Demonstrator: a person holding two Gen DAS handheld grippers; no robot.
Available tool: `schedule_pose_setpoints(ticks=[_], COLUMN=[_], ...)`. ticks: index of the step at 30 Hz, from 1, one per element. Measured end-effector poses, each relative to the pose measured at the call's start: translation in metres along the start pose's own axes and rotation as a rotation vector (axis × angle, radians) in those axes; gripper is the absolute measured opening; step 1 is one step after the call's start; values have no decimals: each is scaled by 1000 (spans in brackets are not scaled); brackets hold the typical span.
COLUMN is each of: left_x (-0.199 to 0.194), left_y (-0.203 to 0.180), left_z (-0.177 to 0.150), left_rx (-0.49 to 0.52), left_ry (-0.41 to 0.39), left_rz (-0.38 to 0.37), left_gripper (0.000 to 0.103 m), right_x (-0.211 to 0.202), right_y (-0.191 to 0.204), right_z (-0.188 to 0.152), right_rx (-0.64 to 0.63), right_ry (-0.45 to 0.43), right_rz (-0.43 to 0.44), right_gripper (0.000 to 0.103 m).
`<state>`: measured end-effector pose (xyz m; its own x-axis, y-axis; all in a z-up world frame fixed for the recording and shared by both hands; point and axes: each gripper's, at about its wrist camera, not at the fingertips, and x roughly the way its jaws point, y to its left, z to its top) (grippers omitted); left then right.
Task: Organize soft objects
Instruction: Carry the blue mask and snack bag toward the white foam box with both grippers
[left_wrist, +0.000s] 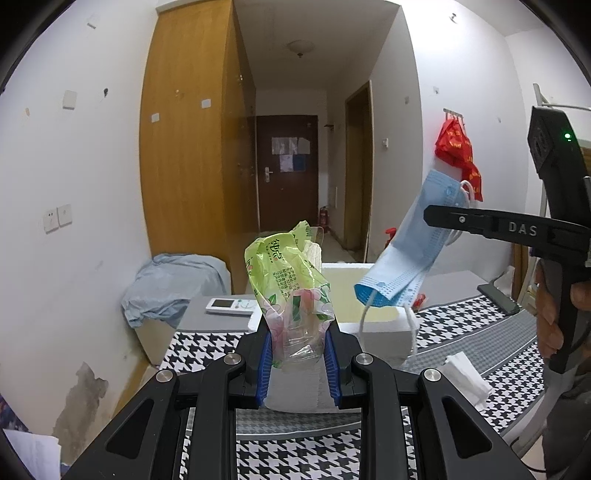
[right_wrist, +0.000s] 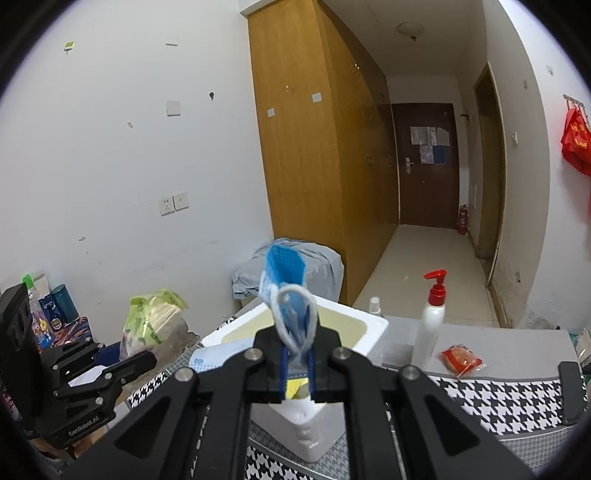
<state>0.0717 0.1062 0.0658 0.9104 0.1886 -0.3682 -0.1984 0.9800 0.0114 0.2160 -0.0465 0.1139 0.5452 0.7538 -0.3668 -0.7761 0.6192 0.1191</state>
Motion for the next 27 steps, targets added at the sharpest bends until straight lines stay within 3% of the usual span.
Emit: schedule_pose_setpoints(ticks=[27], left_x=[10], left_y=[12], left_z=[-4], left_rx=[-23], left_ry=[34], left_rz=[37], left_gripper=[26], right_x=[77], right_y=[6], right_z=[-6], right_rx=[-83], right_ry=[155], right_rz=[-42], right_gripper=[11])
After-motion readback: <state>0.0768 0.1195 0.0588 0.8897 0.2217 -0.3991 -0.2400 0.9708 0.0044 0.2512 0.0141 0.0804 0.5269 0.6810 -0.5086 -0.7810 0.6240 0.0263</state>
